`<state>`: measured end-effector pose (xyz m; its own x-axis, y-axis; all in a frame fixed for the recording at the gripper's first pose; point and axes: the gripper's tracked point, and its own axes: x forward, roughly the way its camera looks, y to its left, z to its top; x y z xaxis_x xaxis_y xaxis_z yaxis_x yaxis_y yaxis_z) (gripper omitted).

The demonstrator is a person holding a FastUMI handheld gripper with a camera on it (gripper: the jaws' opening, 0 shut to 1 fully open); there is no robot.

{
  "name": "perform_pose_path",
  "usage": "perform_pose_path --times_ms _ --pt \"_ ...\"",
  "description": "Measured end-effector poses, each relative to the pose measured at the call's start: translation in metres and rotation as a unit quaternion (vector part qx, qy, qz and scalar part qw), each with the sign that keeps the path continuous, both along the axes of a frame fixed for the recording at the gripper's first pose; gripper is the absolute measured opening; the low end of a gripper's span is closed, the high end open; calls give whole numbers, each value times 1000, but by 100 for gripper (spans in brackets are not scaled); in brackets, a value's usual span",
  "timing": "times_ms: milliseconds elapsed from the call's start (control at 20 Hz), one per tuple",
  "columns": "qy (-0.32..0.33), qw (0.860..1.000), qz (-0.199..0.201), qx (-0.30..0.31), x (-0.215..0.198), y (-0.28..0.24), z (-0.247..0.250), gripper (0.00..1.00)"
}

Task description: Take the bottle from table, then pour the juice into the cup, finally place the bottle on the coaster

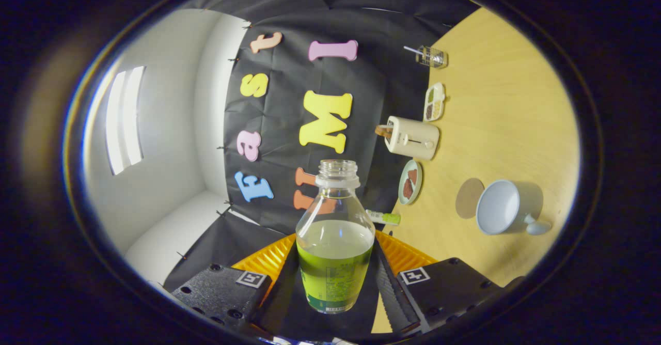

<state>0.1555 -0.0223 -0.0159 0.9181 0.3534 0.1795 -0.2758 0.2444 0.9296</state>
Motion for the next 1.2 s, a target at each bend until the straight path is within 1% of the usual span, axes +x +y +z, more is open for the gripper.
perform_pose_path --times_ms 150,250,350,400,550,600,650,750,800,900,1050,1200 --pt "-6 997 -17 -75 -8 4 7 79" --pt "-7 989 -35 -143 -9 5 7 79" --pt "7 975 -47 -219 -6 5 -1 79" --pt "19 966 -44 -253 -4 7 -7 79" --pt "35 941 -43 -333 8 9 -10 79" --pt "36 930 -53 -362 14 7 -10 79" --pt "40 917 -76 -390 19 -1 -10 80" --pt "51 885 -129 -444 32 -17 -12 80" --pt "49 873 -145 -464 39 -18 -11 80" --pt "42 846 -162 -507 51 -15 -11 80" --pt "33 796 -182 -576 69 -20 -22 80" --pt "15 758 -187 -625 90 -12 -34 80"
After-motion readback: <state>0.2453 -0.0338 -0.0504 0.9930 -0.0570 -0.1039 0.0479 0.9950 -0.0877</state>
